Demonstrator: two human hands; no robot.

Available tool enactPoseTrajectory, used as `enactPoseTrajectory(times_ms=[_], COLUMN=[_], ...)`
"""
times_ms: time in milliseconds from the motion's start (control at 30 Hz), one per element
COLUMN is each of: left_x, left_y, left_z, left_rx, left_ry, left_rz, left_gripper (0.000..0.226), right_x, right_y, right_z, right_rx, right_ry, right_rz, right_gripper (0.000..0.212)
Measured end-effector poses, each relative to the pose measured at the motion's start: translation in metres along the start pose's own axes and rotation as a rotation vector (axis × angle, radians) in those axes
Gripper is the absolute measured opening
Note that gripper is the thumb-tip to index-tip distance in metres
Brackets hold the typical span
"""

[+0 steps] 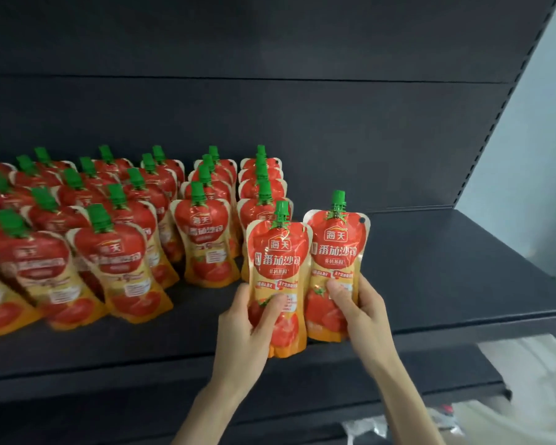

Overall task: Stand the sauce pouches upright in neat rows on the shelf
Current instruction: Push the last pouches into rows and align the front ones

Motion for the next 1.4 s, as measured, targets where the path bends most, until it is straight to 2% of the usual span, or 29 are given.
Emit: enactPoseTrajectory(times_ms=[233, 567, 667, 733, 867, 1033, 1400], left_x=[-0.062, -0.093, -0.092, -0.094, -0.101, -0.106, -0.106], left_y=[-0.013, -0.033, -0.041, -0.049, -0.047, -0.044, -0.048], left_z=[0.017, -0.018, -0.014, -0.01, -0.009, -0.013, -0.012], left_rx=[-0.029, -0.013, -0.031, -0.045, -0.036, -0.03, 0.007], left_ry=[0.1, 0.174, 0.113, 0.111, 0.174, 0.164, 0.144], left_rz=[0.07, -0.018, -0.061, -0.164, -0.224, -0.268, -0.258], left_gripper=[0.035, 0.024, 0.034, 0.046, 0.053, 0.048, 0.046], right_x=[0.047, 0.063, 0.065, 0.067, 0.062, 0.061, 0.068], right_y=[0.01, 0.036, 0.044, 0.049, 0.051, 0.049, 0.044], right_z=[0.006, -0.027, -0.027, -0.024, -0.022, -0.02, -0.015], right_rx=[0.019, 0.022, 0.018, 0.008, -0.004, 0.001, 0.005], right_ry=[-0.016, -0.013, -0.057, -0.091, -0.042, 0.035, 0.079], right_rz=[0.095, 0.227, 0.254, 0.329, 0.413, 0.445, 0.524], right_gripper=[0.018, 0.028, 0.025, 0.032, 0.038, 0.047, 0.044])
Point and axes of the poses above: each hand's wrist, its own z-axis away from the middle knuckle, its own x-axis out of the palm, y = z × x, the point moved 8 cm from there along -z, towards the middle knuckle, and after that the axes turned 6 degrees about -y, right-handed, at the moved point
